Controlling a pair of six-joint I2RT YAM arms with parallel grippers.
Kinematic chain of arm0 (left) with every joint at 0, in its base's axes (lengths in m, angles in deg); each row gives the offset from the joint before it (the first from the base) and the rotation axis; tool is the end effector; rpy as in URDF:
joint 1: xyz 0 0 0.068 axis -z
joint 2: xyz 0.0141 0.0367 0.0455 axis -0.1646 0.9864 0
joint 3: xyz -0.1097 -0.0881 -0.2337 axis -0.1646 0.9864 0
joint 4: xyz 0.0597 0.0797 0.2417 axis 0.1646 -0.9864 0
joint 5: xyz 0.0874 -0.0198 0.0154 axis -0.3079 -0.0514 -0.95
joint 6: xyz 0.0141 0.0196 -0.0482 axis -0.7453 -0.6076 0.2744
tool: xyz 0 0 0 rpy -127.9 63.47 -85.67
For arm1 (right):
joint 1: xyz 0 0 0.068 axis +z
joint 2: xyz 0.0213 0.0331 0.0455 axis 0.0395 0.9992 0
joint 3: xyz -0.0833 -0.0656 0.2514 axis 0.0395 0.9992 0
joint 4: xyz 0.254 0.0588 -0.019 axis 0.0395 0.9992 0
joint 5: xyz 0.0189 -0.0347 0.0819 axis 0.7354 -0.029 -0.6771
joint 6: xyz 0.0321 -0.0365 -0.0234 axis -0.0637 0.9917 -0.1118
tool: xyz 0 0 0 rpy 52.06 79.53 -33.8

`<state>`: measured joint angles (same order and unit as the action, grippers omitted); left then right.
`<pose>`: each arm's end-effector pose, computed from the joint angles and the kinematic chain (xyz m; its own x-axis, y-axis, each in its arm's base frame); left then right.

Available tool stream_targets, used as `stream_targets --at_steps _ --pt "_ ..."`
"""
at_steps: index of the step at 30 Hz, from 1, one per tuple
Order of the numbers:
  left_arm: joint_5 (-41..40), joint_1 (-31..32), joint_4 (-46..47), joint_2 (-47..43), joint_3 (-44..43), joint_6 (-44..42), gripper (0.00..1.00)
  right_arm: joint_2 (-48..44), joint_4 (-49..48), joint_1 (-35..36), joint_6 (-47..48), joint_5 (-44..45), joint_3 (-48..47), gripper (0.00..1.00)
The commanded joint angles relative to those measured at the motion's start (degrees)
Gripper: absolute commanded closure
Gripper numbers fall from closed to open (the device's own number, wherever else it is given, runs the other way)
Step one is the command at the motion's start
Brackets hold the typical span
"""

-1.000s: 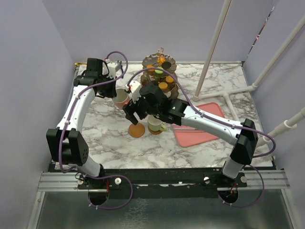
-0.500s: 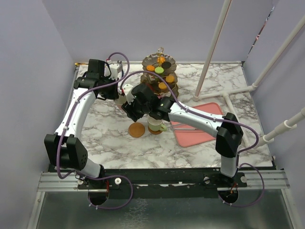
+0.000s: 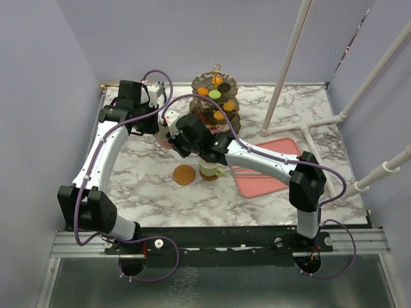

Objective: Serve the afternoon tea
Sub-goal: Pick up the cup at the center of the board, then place the cup on the coaster.

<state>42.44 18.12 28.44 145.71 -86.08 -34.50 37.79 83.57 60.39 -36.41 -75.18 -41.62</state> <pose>0.3006 -0.0545 0.3534 -0.7269 0.1807 -0.6625 0.3542 0.9252 -0.1363 0.2434 0.3843 0.3009 -0.2497 -0.4787 -0.8417 -0.8080 0.5820 -0.0913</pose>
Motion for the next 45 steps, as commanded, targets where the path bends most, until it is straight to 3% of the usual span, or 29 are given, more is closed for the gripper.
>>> stream_targets --at_steps 1,4,6,11,19,30,45 --pt "4.0 1.0 -1.0 -2.6 -1.5 0.8 0.68 -2.3 -7.4 -0.2 -2.0 1.5 6.4 0.99" --pt "2.8 1.0 -1.1 -2.1 -3.7 0.6 0.19 -5.9 -9.4 0.0 -4.9 1.9 11.3 0.99" --pt "1.7 0.9 -1.1 -1.5 -5.2 0.9 0.01 -7.9 -10.6 0.7 -6.4 3.8 14.2 0.99" --pt "-3.5 0.3 -0.4 -0.5 -7.9 3.8 0.01 -11.0 -11.4 4.0 -9.6 9.3 19.1 0.99" --pt "-4.2 -1.4 0.4 0.2 -9.0 3.9 0.01 -13.7 -15.8 8.6 -14.1 15.7 26.7 0.99" --pt "-6.1 -2.0 2.5 0.5 -8.3 3.7 0.01 -11.6 -24.6 9.3 -15.2 18.6 31.1 0.99" --pt "-7.6 -2.8 5.6 0.8 -6.2 3.3 0.01 -7.4 -25.3 9.5 -16.2 16.6 31.7 0.99"
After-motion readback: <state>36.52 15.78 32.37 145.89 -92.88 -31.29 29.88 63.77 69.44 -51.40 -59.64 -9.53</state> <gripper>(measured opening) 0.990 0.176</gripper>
